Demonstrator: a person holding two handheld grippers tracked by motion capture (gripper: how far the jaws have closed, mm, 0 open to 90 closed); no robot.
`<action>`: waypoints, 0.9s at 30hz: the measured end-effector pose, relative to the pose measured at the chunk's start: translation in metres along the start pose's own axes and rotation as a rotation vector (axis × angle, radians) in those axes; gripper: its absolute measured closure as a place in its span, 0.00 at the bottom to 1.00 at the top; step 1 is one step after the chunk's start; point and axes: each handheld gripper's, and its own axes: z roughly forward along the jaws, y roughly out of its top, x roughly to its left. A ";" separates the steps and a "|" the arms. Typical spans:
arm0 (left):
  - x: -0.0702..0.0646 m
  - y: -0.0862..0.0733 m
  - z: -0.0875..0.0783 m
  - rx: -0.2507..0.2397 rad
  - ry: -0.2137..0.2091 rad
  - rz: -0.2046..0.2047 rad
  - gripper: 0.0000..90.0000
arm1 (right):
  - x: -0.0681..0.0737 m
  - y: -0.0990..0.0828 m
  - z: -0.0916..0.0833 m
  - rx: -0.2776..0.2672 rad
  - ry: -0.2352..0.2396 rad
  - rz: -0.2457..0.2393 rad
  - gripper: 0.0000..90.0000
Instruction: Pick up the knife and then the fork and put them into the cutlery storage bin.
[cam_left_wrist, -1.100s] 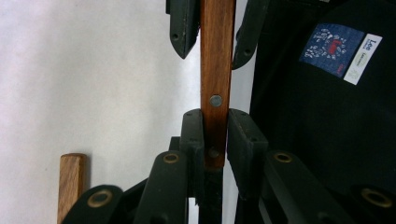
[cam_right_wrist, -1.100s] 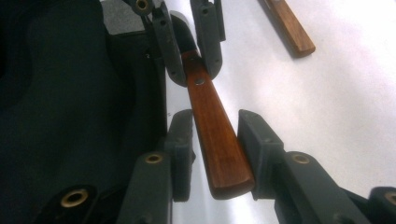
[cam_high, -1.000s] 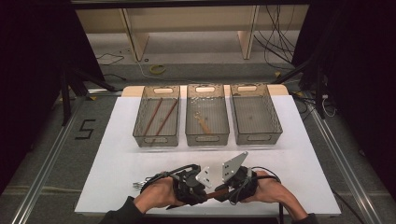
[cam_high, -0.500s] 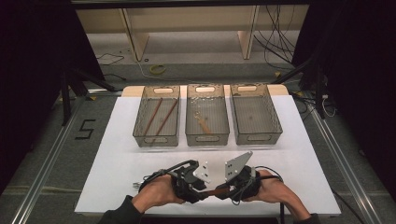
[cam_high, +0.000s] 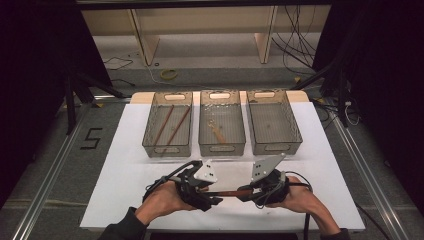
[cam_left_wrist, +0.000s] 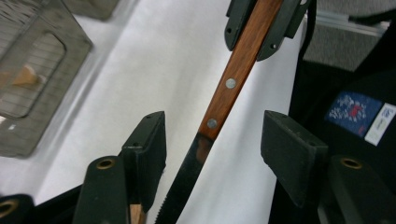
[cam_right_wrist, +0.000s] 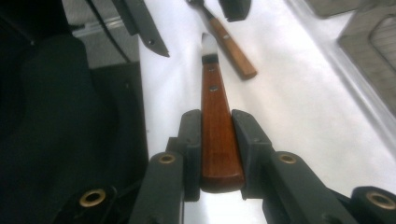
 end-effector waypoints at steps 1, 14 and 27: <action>0.001 0.000 -0.001 -0.005 0.005 -0.006 0.44 | -0.001 0.000 -0.003 -0.011 -0.015 0.006 0.84; 0.017 -0.010 -0.017 -0.091 0.057 -0.079 0.42 | -0.021 0.012 -0.054 -0.109 -0.185 0.072 0.84; 0.030 -0.040 -0.011 -0.101 0.055 -0.184 0.42 | -0.092 0.021 -0.115 -0.212 -0.429 0.273 0.84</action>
